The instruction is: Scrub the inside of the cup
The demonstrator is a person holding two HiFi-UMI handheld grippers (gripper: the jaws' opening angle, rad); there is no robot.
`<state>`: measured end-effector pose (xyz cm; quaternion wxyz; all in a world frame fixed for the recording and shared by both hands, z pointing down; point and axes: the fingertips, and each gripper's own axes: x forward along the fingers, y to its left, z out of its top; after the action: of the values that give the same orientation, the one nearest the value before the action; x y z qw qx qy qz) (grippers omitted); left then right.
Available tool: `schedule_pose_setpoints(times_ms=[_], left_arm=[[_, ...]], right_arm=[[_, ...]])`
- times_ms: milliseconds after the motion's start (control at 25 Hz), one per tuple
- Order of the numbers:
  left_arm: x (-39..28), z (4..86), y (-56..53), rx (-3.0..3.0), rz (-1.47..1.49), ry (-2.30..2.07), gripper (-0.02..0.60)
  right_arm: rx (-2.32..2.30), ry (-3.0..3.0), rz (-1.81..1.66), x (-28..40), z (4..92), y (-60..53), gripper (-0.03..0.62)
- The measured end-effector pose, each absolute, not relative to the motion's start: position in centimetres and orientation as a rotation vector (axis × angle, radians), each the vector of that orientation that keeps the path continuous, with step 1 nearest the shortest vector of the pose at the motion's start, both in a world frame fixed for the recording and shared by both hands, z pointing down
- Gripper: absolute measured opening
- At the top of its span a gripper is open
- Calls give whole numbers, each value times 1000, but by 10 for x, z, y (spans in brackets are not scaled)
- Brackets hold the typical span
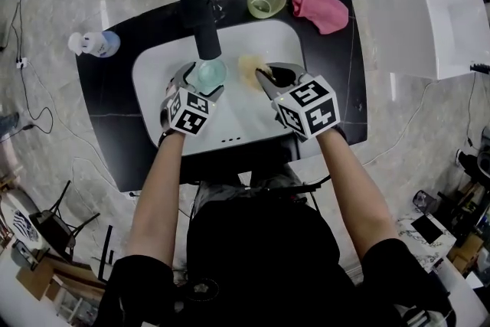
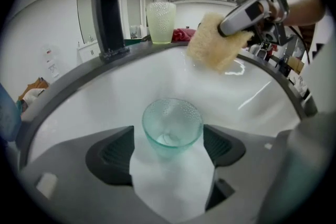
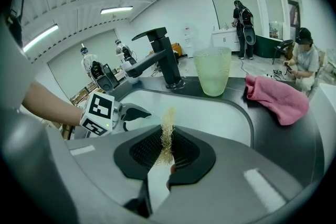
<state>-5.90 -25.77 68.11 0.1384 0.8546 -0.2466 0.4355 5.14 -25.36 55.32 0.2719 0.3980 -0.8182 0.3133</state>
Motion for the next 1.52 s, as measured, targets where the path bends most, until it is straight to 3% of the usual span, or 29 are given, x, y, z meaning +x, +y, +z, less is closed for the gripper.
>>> schedule_pose_setpoints(times_ms=[280, 600, 1520], left_arm=[[-82, 609, -252, 2501, 1183, -925, 365], [-105, 533, -229, 2451, 989, -1223, 4], [-104, 501, -57, 2574, 706, -1053, 0]], right_arm=[[1009, -2253, 817, 55, 544, -237, 41], [883, -2326, 731, 50, 529, -207, 41], [1149, -2305, 572, 30, 473, -73, 43]])
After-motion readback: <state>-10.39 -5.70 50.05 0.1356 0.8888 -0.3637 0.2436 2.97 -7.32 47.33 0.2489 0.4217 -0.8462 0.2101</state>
